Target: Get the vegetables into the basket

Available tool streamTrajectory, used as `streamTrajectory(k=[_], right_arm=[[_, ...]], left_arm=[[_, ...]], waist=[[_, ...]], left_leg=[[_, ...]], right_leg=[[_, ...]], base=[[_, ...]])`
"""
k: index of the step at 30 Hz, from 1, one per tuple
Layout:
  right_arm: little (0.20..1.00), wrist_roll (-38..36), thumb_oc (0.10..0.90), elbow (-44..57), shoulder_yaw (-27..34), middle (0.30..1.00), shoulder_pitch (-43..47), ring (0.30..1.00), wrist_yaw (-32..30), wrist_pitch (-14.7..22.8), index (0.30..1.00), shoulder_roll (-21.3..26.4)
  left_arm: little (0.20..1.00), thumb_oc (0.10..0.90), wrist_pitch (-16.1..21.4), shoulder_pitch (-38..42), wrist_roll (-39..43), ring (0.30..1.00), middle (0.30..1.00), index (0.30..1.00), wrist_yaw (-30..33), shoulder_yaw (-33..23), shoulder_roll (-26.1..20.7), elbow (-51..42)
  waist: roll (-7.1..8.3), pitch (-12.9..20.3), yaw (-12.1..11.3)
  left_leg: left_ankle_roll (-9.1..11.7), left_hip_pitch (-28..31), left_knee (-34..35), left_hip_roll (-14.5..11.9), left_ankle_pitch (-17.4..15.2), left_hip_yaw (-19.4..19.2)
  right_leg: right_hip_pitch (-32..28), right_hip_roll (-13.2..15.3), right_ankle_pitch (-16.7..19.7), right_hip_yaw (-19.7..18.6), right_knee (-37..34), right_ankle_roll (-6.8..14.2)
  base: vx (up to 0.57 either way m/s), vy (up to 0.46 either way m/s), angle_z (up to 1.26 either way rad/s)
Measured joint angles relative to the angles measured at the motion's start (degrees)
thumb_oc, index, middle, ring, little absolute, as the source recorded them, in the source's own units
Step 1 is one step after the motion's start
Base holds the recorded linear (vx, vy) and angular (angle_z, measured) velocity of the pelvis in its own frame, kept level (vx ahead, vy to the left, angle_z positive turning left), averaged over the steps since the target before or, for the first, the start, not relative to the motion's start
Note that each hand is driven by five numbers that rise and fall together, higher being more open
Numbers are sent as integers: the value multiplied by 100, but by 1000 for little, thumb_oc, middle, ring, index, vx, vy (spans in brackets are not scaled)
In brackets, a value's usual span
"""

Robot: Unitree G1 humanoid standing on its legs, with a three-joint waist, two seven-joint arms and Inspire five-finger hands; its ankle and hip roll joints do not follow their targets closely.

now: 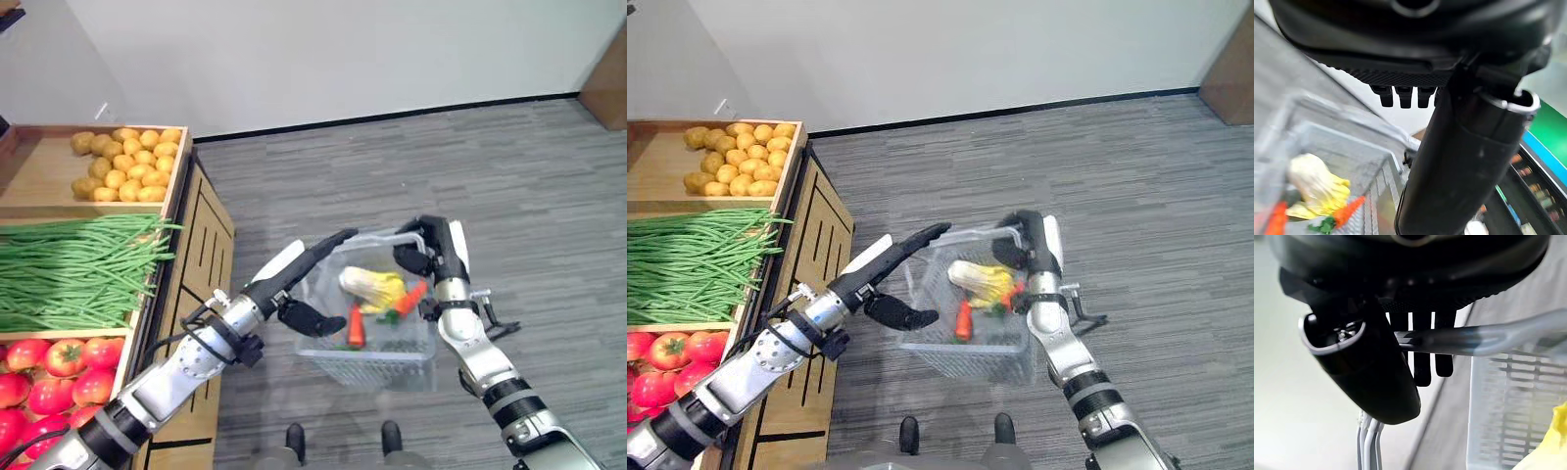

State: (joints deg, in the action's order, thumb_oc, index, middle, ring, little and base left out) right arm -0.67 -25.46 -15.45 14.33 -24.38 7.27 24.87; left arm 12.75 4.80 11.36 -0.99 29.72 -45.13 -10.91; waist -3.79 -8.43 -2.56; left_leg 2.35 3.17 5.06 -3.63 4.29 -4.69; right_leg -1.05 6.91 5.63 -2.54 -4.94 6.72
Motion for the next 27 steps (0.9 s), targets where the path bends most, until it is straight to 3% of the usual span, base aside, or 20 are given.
streamTrajectory(k=[4,11,14,18,27], right_arm=[[300,60,400,-307,239,300,-269,300,-9,-33,300,36],[300,312,400,-977,499,300,-430,300,-16,-81,300,191],[300,393,400,-1026,588,300,-543,300,-14,-80,300,260],[300,544,400,-1354,659,300,-657,300,55,-71,300,328],[300,525,400,-2766,779,300,-558,300,158,-31,300,364]], left_arm=[[1000,900,-8,-483,526,1000,1000,1000,-150,-295,104,99],[1000,900,-24,-684,504,1000,1000,1000,-205,-298,215,921],[1000,900,-3,-730,154,1000,1000,1000,-185,-313,525,1729],[1000,900,-166,-943,-764,1000,1000,1000,-184,-312,995,3459],[1000,900,-224,-1123,-2037,1000,1000,1000,-85,-377,1767,5442]], waist=[[0,0,-7],[-9,6,-38],[-20,13,-28],[-16,23,55],[-32,106,35]], left_leg=[[0,-5,0,10,0,36],[20,-17,1,5,17,108],[21,-20,1,6,18,111],[20,-40,0,-3,18,119],[21,-139,0,-22,19,104]], right_leg=[[-7,2,-5,19,-2,4],[-29,6,-11,80,-16,-2],[-28,-6,-14,85,-14,-3],[-13,-4,-23,97,-23,-6],[94,-10,-50,96,-27,-26]], base=[[0,-5,1],[2,-12,4],[0,0,0],[0,0,0],[-7,-6,0]])
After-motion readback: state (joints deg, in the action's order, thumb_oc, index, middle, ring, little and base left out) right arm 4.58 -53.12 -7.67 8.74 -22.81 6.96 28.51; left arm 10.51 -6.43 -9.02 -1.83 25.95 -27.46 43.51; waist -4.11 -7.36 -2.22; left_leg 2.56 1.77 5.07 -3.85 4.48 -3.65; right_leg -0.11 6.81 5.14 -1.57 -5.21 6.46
